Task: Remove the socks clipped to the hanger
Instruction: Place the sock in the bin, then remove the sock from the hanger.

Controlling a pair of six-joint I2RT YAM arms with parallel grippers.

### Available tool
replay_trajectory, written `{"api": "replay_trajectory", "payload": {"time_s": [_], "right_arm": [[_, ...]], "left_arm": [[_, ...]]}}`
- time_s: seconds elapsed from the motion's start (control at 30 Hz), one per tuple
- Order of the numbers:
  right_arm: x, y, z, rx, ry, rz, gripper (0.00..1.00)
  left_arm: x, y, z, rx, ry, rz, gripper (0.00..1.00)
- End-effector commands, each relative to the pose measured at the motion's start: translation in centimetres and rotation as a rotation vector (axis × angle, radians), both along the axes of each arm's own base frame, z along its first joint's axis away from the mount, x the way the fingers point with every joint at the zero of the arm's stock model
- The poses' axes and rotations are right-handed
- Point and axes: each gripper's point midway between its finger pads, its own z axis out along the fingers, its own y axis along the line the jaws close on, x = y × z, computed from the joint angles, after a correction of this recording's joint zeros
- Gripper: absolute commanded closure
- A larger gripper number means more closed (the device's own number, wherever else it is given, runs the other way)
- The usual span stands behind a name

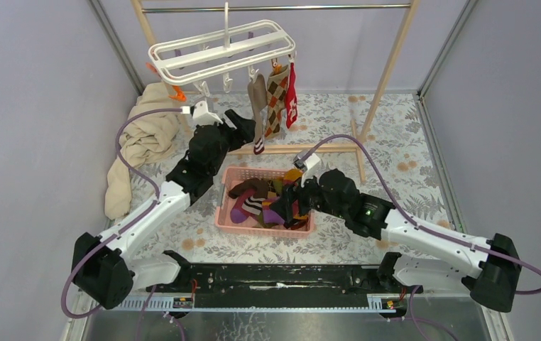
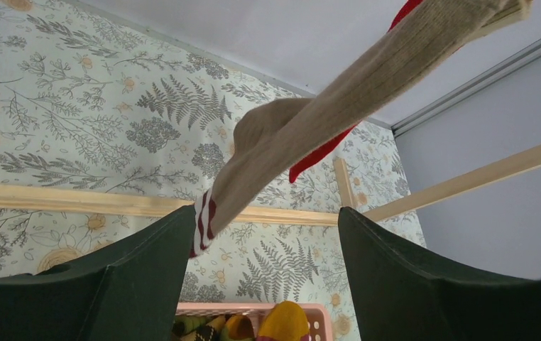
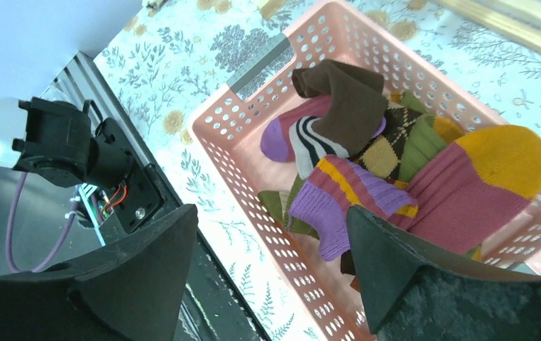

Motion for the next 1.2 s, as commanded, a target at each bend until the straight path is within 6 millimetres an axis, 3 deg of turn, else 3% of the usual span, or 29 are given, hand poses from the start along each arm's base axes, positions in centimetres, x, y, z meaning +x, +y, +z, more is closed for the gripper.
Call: {"api": "replay_trajectory", "payload": {"time_s": [0.0,0.1,0.27,0.6,0.87,1.07,1.17], "right_arm": [[1.0,-1.4,2.3,0.016,-0.031,-0.102,0.15],[1.8,-2.7,2.5,0.039,-0.036,-0.171,0.14],[2.2,-3.8,2.3,0.105,0.030,-0.186,0.23],[2.7,-4.5,1.7,0.148,0.037,-0.188,0.28],[2.6,-4.7,1.2,0.162,0.047,-0.184,0.30],[2.6,-4.7,0.6,0.158,0.057,-0.185,0.30],[2.6,-4.6,0.4,0.158,0.061,-0.183,0.30]], "left_arm": [[1.3,-0.8,1.8,0.029,-0.048,-0.020,0.18],[2.1,-1.5,1.6,0.044,-0.044,-0.038,0.18],[3.5,-2.6,0.4,0.078,-0.031,-0.048,0.18],[5.7,-4.5,-1.7,0.138,-0.021,-0.017,0.19],[7.5,-3.7,-2.0,0.184,-0.062,0.091,0.41],[7.8,-3.0,-1.7,0.215,-0.078,0.128,0.72],[7.5,-2.8,-1.5,0.218,-0.073,0.126,0.82]]}}
